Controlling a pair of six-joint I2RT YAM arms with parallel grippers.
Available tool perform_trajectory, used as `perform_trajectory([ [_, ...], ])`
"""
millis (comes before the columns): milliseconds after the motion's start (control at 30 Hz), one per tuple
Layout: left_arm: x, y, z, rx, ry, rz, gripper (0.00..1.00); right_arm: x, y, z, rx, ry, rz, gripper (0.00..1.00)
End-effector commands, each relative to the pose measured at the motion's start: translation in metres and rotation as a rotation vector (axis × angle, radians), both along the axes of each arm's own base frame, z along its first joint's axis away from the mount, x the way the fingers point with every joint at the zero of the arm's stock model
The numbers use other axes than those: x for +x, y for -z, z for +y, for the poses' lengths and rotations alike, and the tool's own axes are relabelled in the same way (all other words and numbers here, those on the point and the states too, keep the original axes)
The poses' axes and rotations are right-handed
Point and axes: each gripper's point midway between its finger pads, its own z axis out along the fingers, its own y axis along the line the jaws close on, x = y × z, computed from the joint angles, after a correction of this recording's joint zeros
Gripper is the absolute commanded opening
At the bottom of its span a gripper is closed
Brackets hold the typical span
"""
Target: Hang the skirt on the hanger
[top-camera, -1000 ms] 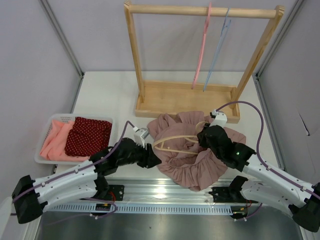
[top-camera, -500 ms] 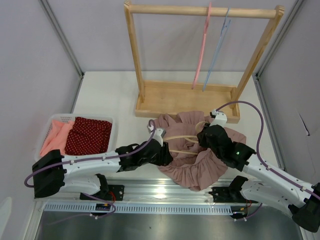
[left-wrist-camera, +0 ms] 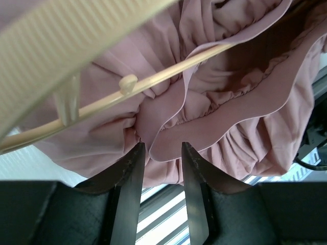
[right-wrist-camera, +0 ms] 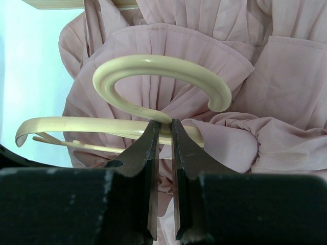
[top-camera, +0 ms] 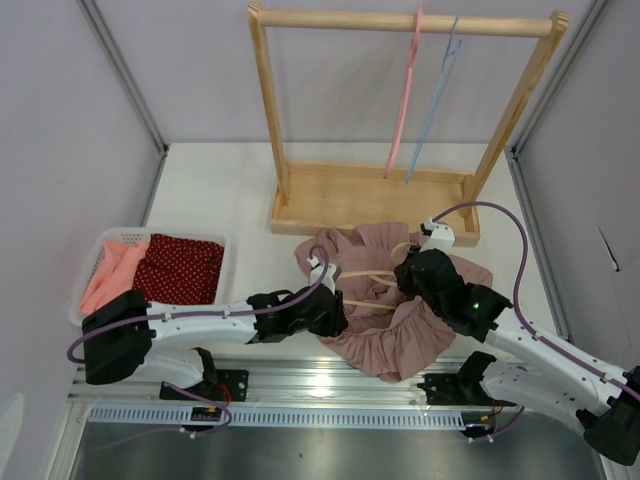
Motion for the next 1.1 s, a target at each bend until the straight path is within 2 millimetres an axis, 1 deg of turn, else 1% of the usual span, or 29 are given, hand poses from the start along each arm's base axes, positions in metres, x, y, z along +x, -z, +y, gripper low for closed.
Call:
perform_trajectory([
  [0,0.000,-0.010,-0.014,-0.031,-0.009,-0.002,0.39,0.006,-0.020,0.006,0.069,0.018,-0.032,0.00],
  [300,0.007,-0.004,-0.014,-0.006,-0.044,-0.022,0.37,0.006,-0.020,0.007,0.069,0.012,-0.029,0.00],
  [400,0.010,-0.002,-0.014,-0.004,-0.058,-0.027,0.36,0.006,-0.021,0.006,0.068,0.011,-0.031,0.00],
  [533,0.013,0.000,-0.016,0.008,-0.061,-0.035,0.31,0.006,-0.021,0.007,0.070,0.010,-0.030,0.00],
  [633,0.015,0.004,-0.015,0.018,-0.074,-0.039,0.29,0.005,-0.020,0.007,0.067,0.007,-0.029,0.00],
  [733,0.017,0.000,-0.018,0.010,-0.076,-0.049,0.29,0.005,-0.020,0.006,0.066,0.007,-0.028,0.00],
  [767,0.017,0.002,-0.018,0.014,-0.073,-0.049,0.29,0.005,-0.019,0.006,0.064,0.008,-0.027,0.00],
  [867,0.019,0.002,-0.016,0.016,-0.084,-0.056,0.22,0.006,-0.018,0.003,0.057,0.016,-0.028,0.00],
  [933,0.019,0.001,-0.013,0.017,-0.086,-0.062,0.16,0.006,-0.019,0.003,0.055,0.015,-0.029,0.00],
  [1000,0.021,-0.002,-0.010,0.017,-0.092,-0.068,0.00,0.007,-0.019,0.003,0.054,0.016,-0.031,0.00],
  [1067,0.023,-0.004,-0.007,0.011,-0.096,-0.071,0.00,0.008,-0.019,0.002,0.053,0.021,-0.034,0.00],
])
